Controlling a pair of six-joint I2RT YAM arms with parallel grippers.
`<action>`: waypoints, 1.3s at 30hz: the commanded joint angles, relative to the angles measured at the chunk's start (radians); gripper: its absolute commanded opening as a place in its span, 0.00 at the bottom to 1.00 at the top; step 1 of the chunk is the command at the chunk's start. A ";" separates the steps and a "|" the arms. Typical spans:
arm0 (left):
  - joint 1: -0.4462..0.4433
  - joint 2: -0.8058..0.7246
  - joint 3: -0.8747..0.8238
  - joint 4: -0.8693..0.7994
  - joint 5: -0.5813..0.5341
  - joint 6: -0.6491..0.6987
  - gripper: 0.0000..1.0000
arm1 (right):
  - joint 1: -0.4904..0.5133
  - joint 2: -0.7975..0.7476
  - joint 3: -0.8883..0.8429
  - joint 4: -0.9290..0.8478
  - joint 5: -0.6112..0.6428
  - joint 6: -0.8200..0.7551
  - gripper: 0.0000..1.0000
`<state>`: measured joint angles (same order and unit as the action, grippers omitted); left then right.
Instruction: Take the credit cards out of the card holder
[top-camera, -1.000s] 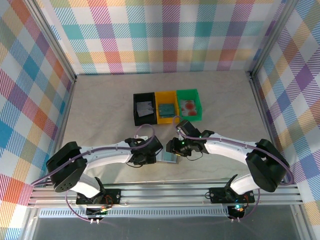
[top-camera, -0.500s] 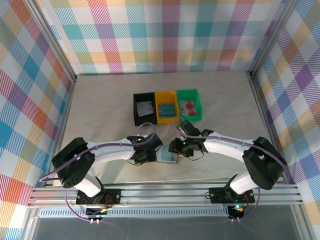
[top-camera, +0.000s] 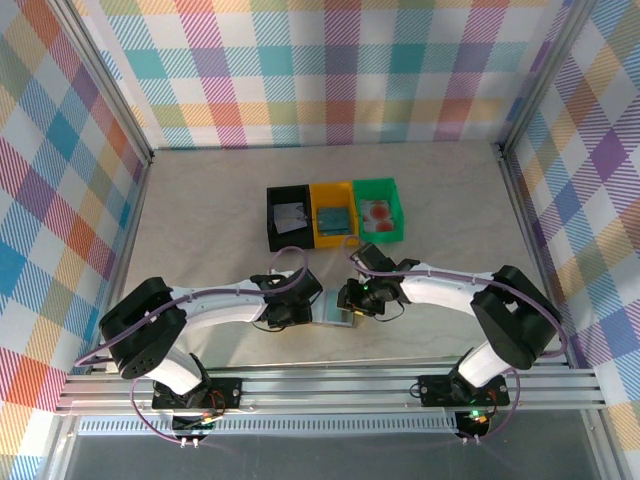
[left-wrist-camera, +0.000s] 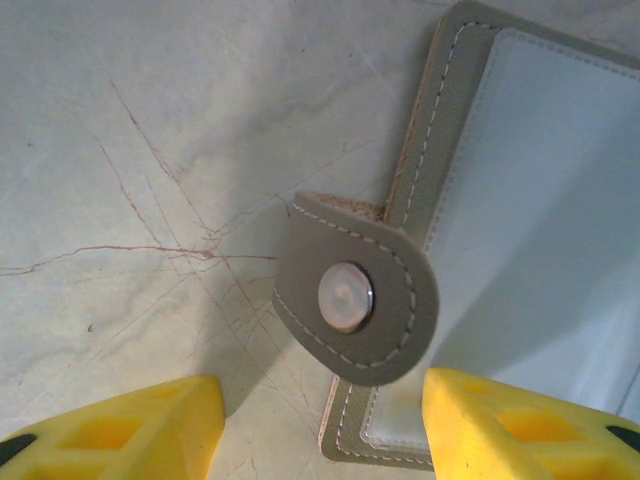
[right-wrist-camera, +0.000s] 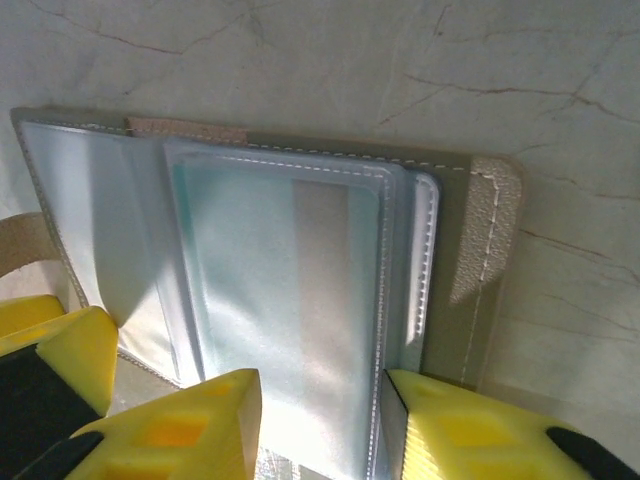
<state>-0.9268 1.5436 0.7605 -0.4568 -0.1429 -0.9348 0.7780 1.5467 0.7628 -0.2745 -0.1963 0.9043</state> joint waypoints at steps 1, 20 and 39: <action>-0.001 0.092 -0.071 0.110 0.102 -0.028 0.56 | -0.003 0.015 0.020 0.013 -0.020 -0.002 0.35; -0.014 0.119 -0.084 0.144 0.117 -0.039 0.56 | -0.003 0.002 0.024 0.042 -0.020 -0.034 0.27; -0.015 0.115 -0.090 0.148 0.118 -0.042 0.56 | -0.002 0.004 0.030 -0.052 0.057 -0.009 0.32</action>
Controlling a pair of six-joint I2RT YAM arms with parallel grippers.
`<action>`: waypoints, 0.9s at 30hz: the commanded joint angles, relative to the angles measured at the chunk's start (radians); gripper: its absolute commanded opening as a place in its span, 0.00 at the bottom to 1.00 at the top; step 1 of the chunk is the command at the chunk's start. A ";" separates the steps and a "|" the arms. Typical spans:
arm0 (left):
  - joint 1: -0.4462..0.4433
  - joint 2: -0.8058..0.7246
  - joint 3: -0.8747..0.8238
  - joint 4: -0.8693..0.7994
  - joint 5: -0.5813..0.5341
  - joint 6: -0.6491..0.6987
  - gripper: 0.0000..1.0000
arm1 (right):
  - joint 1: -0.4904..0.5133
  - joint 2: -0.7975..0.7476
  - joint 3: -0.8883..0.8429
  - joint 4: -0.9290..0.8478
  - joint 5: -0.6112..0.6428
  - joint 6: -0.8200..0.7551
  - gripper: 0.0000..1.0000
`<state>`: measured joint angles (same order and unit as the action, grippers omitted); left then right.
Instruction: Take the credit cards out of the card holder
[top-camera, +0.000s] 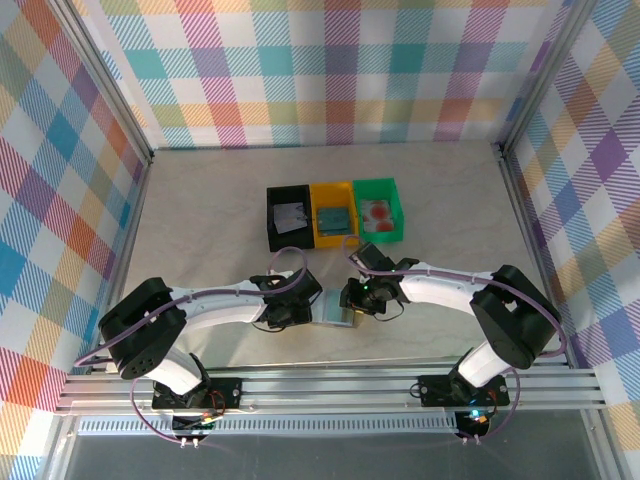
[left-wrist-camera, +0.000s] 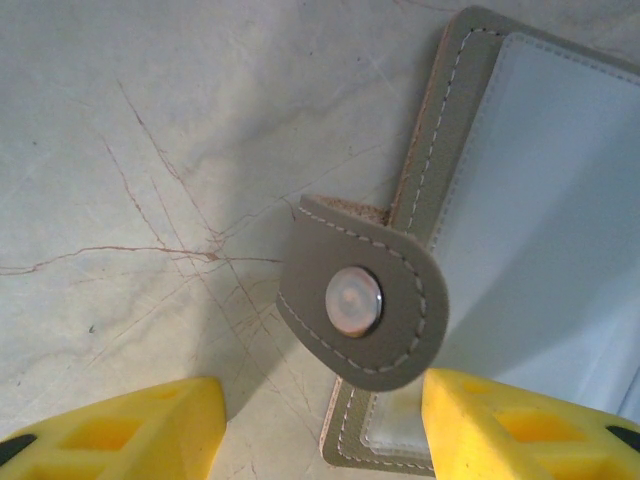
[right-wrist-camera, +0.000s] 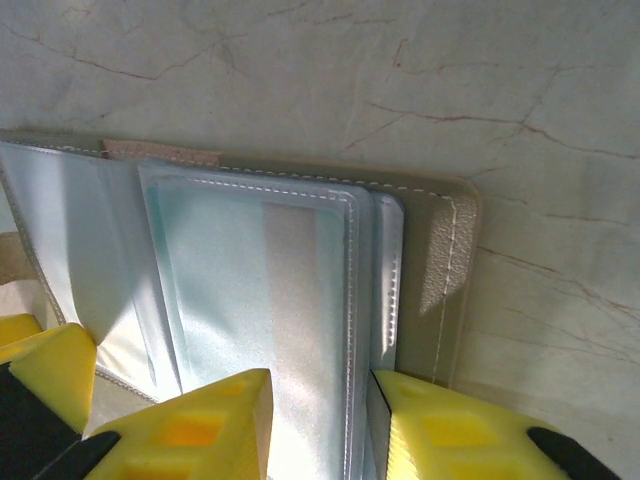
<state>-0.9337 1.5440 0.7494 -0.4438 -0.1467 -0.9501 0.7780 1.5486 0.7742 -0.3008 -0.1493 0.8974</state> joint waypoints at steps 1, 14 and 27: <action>-0.009 0.115 -0.079 0.136 0.122 -0.027 0.56 | 0.000 0.004 0.020 -0.023 0.007 -0.002 0.32; -0.011 0.125 -0.081 0.145 0.128 -0.029 0.56 | 0.018 0.033 0.032 0.007 -0.010 -0.010 0.31; -0.013 0.123 -0.091 0.154 0.130 -0.032 0.56 | 0.020 -0.003 0.032 0.034 -0.027 -0.020 0.23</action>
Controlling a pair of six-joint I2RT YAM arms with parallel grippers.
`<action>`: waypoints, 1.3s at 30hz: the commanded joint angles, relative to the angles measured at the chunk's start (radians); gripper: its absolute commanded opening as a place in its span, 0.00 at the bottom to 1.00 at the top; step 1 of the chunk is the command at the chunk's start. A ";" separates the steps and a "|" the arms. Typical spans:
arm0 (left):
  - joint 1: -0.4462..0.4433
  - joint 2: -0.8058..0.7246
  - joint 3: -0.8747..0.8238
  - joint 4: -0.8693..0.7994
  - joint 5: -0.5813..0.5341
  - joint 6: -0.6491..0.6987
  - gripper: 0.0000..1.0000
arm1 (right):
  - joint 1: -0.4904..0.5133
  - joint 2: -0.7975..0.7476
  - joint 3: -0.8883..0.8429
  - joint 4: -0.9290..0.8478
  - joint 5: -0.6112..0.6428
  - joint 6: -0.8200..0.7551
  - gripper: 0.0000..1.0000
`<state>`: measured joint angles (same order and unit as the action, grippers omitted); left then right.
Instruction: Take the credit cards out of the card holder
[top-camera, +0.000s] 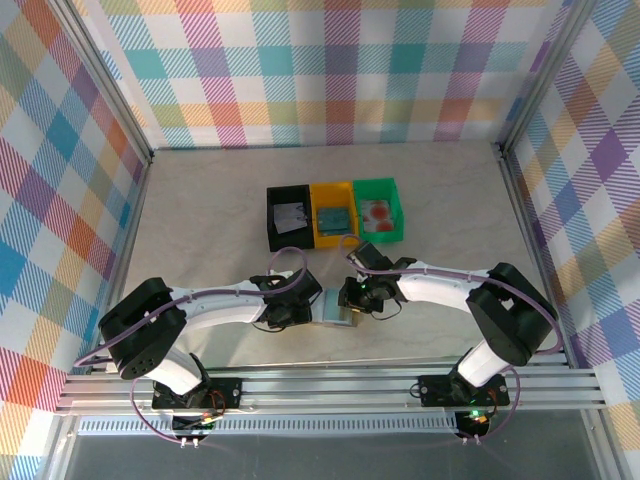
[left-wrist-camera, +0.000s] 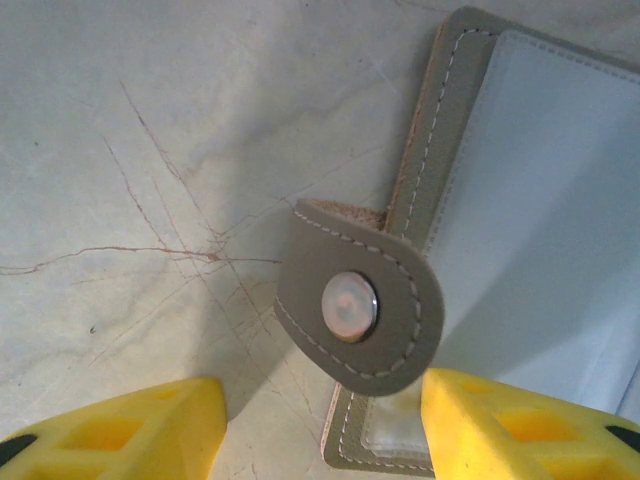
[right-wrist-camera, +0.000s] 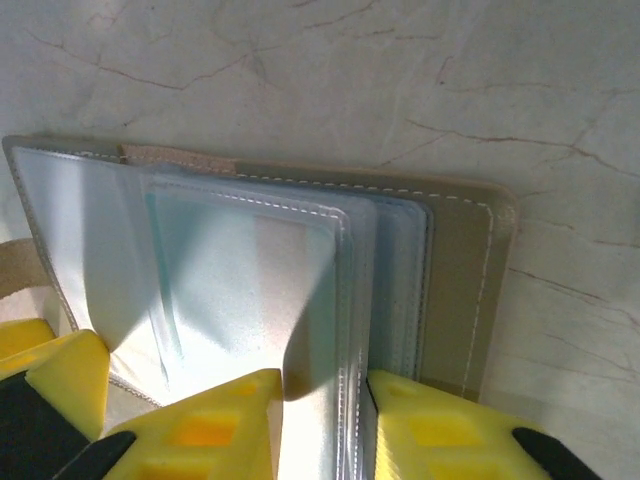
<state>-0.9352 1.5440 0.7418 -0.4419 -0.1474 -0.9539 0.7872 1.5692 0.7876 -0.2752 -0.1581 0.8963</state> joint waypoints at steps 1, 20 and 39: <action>-0.011 0.123 -0.083 0.152 0.131 -0.028 0.56 | 0.011 -0.026 0.026 -0.001 -0.016 -0.023 0.23; -0.014 0.120 -0.079 0.148 0.130 -0.027 0.56 | 0.038 -0.043 0.079 -0.015 -0.033 -0.038 0.16; -0.014 0.080 -0.082 0.133 0.120 -0.031 0.56 | 0.071 -0.024 0.111 -0.019 -0.020 -0.036 0.23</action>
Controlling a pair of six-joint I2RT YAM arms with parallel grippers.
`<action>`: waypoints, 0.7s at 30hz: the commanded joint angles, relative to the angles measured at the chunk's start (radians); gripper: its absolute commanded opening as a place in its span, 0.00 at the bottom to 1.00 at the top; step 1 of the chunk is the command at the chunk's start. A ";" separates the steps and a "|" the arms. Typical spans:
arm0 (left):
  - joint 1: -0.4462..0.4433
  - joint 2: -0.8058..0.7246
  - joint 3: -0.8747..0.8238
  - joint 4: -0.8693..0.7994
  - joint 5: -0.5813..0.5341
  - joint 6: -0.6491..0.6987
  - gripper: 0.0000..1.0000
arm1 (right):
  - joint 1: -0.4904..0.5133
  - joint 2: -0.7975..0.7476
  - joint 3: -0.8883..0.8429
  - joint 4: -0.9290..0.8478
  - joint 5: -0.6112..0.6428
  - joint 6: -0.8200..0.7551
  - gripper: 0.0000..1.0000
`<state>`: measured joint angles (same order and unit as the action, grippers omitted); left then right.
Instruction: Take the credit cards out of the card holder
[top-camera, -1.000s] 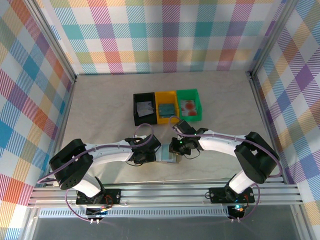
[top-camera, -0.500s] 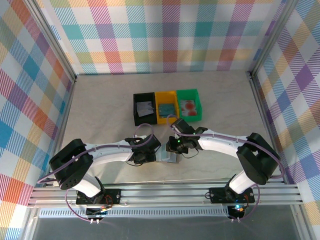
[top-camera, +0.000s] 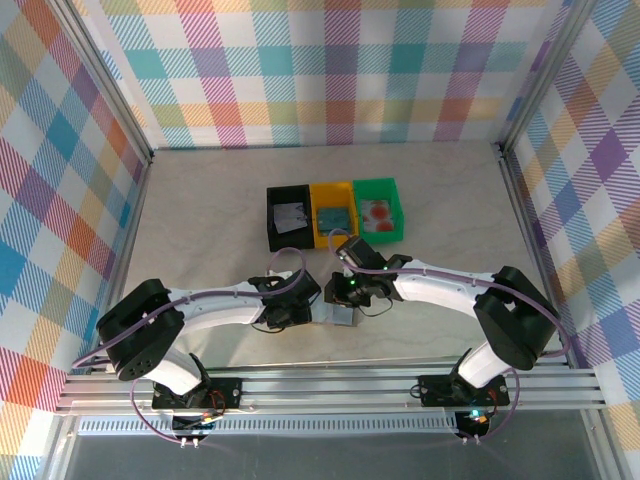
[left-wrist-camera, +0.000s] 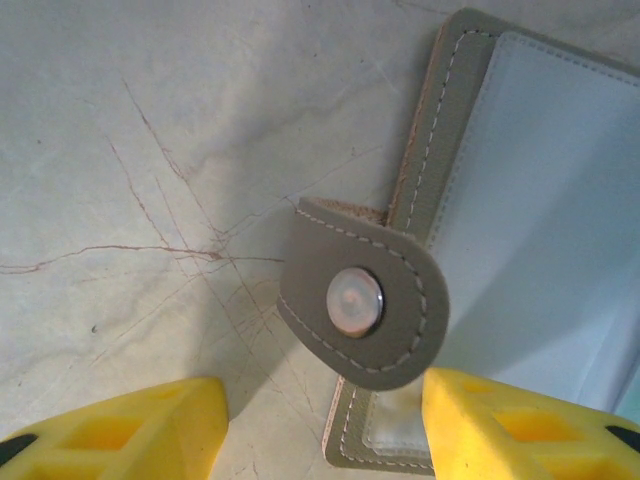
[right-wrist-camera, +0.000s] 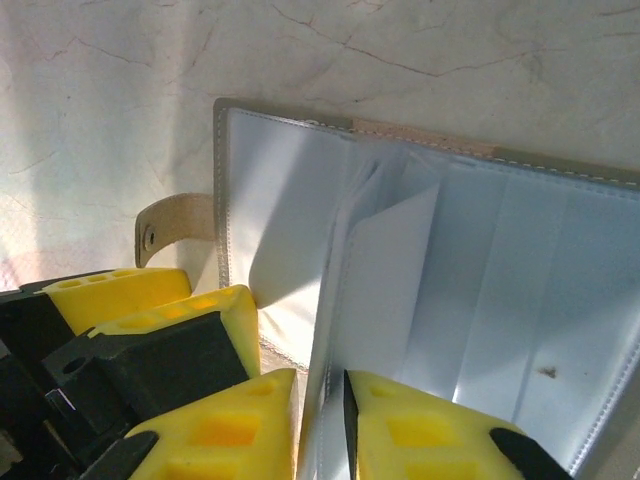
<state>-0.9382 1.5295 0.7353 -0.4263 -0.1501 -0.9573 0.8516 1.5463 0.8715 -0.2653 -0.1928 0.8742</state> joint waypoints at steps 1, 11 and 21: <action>-0.011 0.095 -0.077 0.120 0.124 -0.027 0.56 | 0.006 -0.004 0.026 -0.038 0.022 -0.012 0.24; -0.011 0.098 -0.073 0.123 0.125 -0.028 0.56 | 0.007 -0.026 0.008 -0.020 0.009 -0.008 0.33; -0.011 0.029 -0.075 0.101 0.112 -0.034 0.56 | 0.018 -0.046 0.040 -0.051 0.021 -0.005 0.18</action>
<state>-0.9390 1.5055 0.7197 -0.4118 -0.1505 -0.9577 0.8574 1.5230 0.8787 -0.2935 -0.1745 0.8749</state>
